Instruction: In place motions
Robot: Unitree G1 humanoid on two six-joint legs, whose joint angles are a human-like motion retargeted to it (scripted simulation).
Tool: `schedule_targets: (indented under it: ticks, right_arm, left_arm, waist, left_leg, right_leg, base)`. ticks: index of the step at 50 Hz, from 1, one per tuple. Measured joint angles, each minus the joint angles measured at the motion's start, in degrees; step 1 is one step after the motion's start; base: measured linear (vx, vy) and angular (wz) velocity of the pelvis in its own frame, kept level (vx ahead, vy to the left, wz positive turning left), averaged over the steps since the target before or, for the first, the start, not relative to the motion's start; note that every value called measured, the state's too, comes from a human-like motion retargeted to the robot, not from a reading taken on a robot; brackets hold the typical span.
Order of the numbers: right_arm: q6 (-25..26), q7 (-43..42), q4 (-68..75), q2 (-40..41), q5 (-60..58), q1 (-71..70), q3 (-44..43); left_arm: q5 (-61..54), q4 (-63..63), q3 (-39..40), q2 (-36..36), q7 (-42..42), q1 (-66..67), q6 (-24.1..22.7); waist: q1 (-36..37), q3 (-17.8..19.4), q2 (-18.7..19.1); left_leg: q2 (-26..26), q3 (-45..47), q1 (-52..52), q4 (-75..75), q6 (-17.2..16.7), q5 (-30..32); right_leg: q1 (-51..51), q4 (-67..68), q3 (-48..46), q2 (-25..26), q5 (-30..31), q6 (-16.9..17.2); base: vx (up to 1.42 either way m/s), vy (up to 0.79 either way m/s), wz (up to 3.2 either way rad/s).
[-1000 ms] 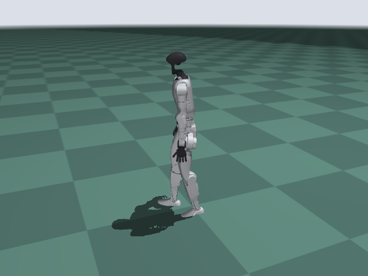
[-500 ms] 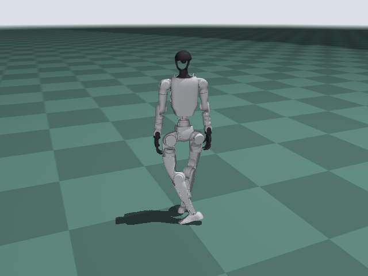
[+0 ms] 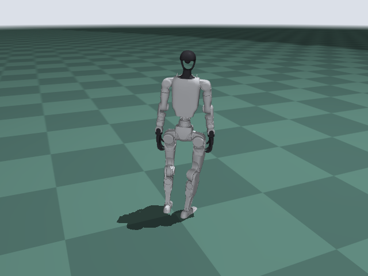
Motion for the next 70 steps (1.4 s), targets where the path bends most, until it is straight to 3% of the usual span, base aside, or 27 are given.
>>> schedule_targets:
  ticks: [3,10,15,17,20,23,26,31,35,37,42,46,48,50,51,53,55,60,62,65,67,70]
  right_arm:
    - [0.0,-0.9,1.5,0.4,2.2,0.6,-1.1]
    - [0.4,-1.6,3.7,0.0,0.5,3.1,-2.2]
    - [0.0,-1.8,2.0,0.6,-2.2,1.3,0.4]
    - [-0.3,-1.4,0.8,1.0,-3.0,0.8,1.3]
    - [-1.0,-1.2,-0.7,1.7,-3.0,0.0,2.4]
    - [-1.4,-1.0,-1.8,2.1,-3.0,-0.3,3.6]
    - [-1.5,-0.6,-2.4,1.8,-2.7,-0.8,4.4]
    - [-1.7,-1.4,-1.7,1.1,-1.5,-1.1,3.5]
    - [-1.3,-3.3,0.8,0.4,1.0,-0.8,1.6]
    - [-0.8,-4.7,3.4,0.0,3.0,-0.7,0.0]
    - [1.6,-5.8,7.5,0.3,7.5,1.7,-3.0]
    - [1.9,-5.0,6.7,1.8,7.3,2.9,-3.3]
    - [1.8,-4.8,5.9,2.3,5.8,2.8,-2.1]
    - [2.0,-3.9,5.1,2.6,3.8,2.6,-1.6]
    - [1.9,-3.2,4.4,2.6,3.0,2.6,-1.4]
    - [1.8,-2.1,3.1,2.5,1.9,2.2,-1.1]
    - [1.7,-1.8,1.9,2.3,1.3,1.5,-0.9]
    - [0.4,-1.7,-1.6,1.7,1.7,-0.1,-1.2]
    - [0.5,-1.1,-2.5,1.5,2.6,-0.4,-1.3]
    - [0.6,-0.4,-3.4,1.4,4.7,-0.4,-1.1]
    - [0.9,0.4,-3.9,1.6,6.0,-0.6,0.2]
    - [1.1,0.2,-4.9,2.8,7.3,-1.4,1.9]
  left_arm:
    - [-1.7,0.5,1.0,-0.3,0.3,-1.5,0.3]
    - [-1.9,1.7,-0.2,-0.2,1.0,-2.9,-0.2]
    - [-1.9,3.3,-1.2,0.5,0.9,-3.6,-0.4]
    - [-0.8,3.9,-1.9,0.9,1.1,-3.5,-0.1]
    - [0.5,5.3,-2.7,1.3,2.2,-3.4,0.2]
    - [0.7,5.9,-2.6,1.4,2.4,-2.7,0.3]
    - [0.9,5.9,-1.7,1.8,2.1,-2.1,0.4]
    - [0.9,6.5,-0.4,3.1,2.5,-1.7,0.7]
    - [0.8,7.4,0.1,4.6,2.8,-2.1,1.4]
    - [1.0,7.1,0.2,5.6,3.0,-2.7,1.7]
    - [0.8,3.5,0.9,6.4,3.2,-2.6,2.6]
    - [-3.8,0.1,4.1,4.3,3.2,-2.4,1.8]
    - [-6.4,-1.2,5.8,3.3,1.6,-1.9,1.0]
    - [-7.3,-2.1,5.7,3.0,0.0,-1.6,1.2]
    - [-6.7,-2.0,5.0,2.9,0.2,-1.9,1.4]
    - [-5.4,-1.1,3.5,2.4,1.4,-2.8,1.5]
    - [-4.6,-0.2,2.2,1.4,2.3,-3.7,1.6]
    - [-4.1,-0.3,0.3,-1.3,0.5,-4.2,1.7]
    - [-3.0,-0.7,-0.6,-2.0,0.7,-4.0,1.6]
    - [-1.6,-1.1,-1.8,-2.3,1.1,-2.8,1.2]
    - [-0.5,-1.2,-1.8,-2.1,0.2,-1.7,1.0]
    - [0.6,-1.9,-0.8,-1.3,-0.7,-0.8,1.1]
  waist:
    - [-1.9,0.2,0.1]
    - [0.5,-1.4,-0.4]
    - [-1.5,0.9,-1.0]
    - [-1.3,1.0,-0.7]
    - [-1.7,1.0,-0.3]
    - [-2.0,0.6,0.1]
    - [-1.8,0.2,0.3]
    - [-3.6,-0.6,0.8]
    - [-6.2,-1.4,0.2]
    - [-7.5,-2.0,-1.0]
    - [-8.6,-3.2,-1.6]
    - [-8.4,-2.5,-4.2]
    - [-8.8,-2.0,-6.8]
    - [-8.9,-1.6,-8.7]
    - [-8.6,-1.5,-8.6]
    - [-7.4,-1.2,-7.9]
    - [-4.9,-0.7,-7.2]
    - [-2.9,0.0,-4.8]
    - [-2.3,-0.1,-2.8]
    - [-2.5,-0.4,-0.8]
    - [-4.8,-0.8,0.8]
    - [-7.0,-0.4,1.1]
  left_leg:
    - [-2.8,-3.8,2.2,-2.9,1.6,0.9]
    - [-4.0,1.7,4.3,-5.8,3.8,0.7]
    - [-4.2,7.8,5.9,-7.0,5.4,-0.5]
    - [-3.2,11.3,6.2,-7.4,5.6,-1.3]
    - [-1.4,16.5,6.6,-8.0,5.4,-2.5]
    - [0.9,24.4,7.6,-8.5,4.5,-4.1]
    - [2.6,34.1,9.4,-8.8,3.1,-5.8]
    - [4.3,46.2,12.1,-9.6,0.4,-7.3]
    - [3.9,49.7,13.2,-9.4,-1.4,-8.0]
    - [2.8,51.6,14.1,-9.2,-2.5,-8.2]
    - [4.9,53.5,16.5,-7.0,-4.5,-6.4]
    - [7.4,53.3,18.5,-1.1,-2.2,-0.7]
    - [8.9,51.9,18.6,5.7,2.5,1.9]
    - [12.8,47.6,15.7,17.1,8.6,0.7]
    - [15.0,44.0,13.4,22.7,9.3,-0.7]
    - [17.1,34.0,7.9,30.9,7.9,-3.4]
    - [13.5,24.4,3.3,33.3,4.8,-5.9]
    - [3.2,15.1,1.0,20.4,1.0,-9.2]
    - [0.5,14.3,1.3,11.2,1.0,-8.8]
    - [-3.2,11.5,3.3,2.6,5.5,-5.4]
    - [1.4,16.1,4.0,2.0,0.4,-3.7]
    - [2.1,16.6,4.0,1.8,-0.5,-3.9]
  right_leg:
    - [0.9,0.0,-1.7,-0.2,0.5,0.6]
    - [-0.3,1.0,3.1,-1.0,1.2,1.9]
    - [-2.2,1.9,6.6,-0.4,1.9,1.2]
    - [-2.9,2.5,4.4,-0.8,-1.0,1.1]
    - [-1.8,1.9,-7.6,-3.7,-4.6,2.2]
    - [-0.2,0.9,-20.4,-6.1,-6.2,4.3]
    - [0.0,0.5,-26.4,-7.4,-6.4,4.5]
    - [-3.0,2.6,-21.8,-9.6,-4.2,4.3]
    - [-3.4,0.0,-18.0,-11.1,6.4,5.2]
    - [-2.7,-3.0,-16.2,-11.8,9.4,9.9]
    - [-2.2,-8.1,-13.1,-8.2,8.5,5.8]
    - [-2.2,-8.3,-8.2,-7.9,8.1,4.4]
    - [-1.6,-8.3,-5.6,-9.6,8.2,4.2]
    - [-0.3,-8.8,-3.4,-10.6,8.3,4.2]
    - [0.0,-9.0,-2.5,-10.1,8.4,3.8]
    - [0.0,-9.3,-0.4,-8.3,8.6,2.9]
    - [-0.7,-9.1,3.1,-6.9,8.9,2.2]
    - [-1.4,-8.7,8.9,-4.4,9.4,1.5]
    - [-1.4,-8.6,10.6,-2.2,9.5,1.2]
    - [-0.8,-8.5,11.9,0.0,9.3,0.9]
    - [-1.1,-7.8,11.8,1.1,9.1,0.8]
    - [-1.5,-7.2,11.7,1.0,9.2,0.9]
  base:
    - [0.08,0.09,0.26]
    - [0.16,0.13,-0.54]
    - [-0.09,-0.01,-1.16]
    - [-0.2,-0.06,-2.04]
    - [-0.34,-0.1,-2.26]
    - [-0.35,-0.11,-2.6]
    - [-0.4,-0.12,-2.87]
    - [-0.38,-0.16,-2.25]
    - [-0.31,-0.22,-1.53]
    - [-0.26,-0.23,-1.27]
    - [-0.13,-0.33,-0.85]
    - [-0.17,-0.37,-0.89]
    - [-0.07,-0.36,-0.99]
    - [0.01,-0.31,-0.95]
    - [0.02,-0.24,-0.9]
    - [-0.04,-0.22,-1.11]
    - [-0.1,-0.19,-1.45]
    - [-0.03,-0.07,-1.14]
    - [0.06,0.03,-0.96]
    - [0.14,0.03,-0.52]
    - [0.15,0.03,-0.17]
    - [0.0,-0.06,-0.03]
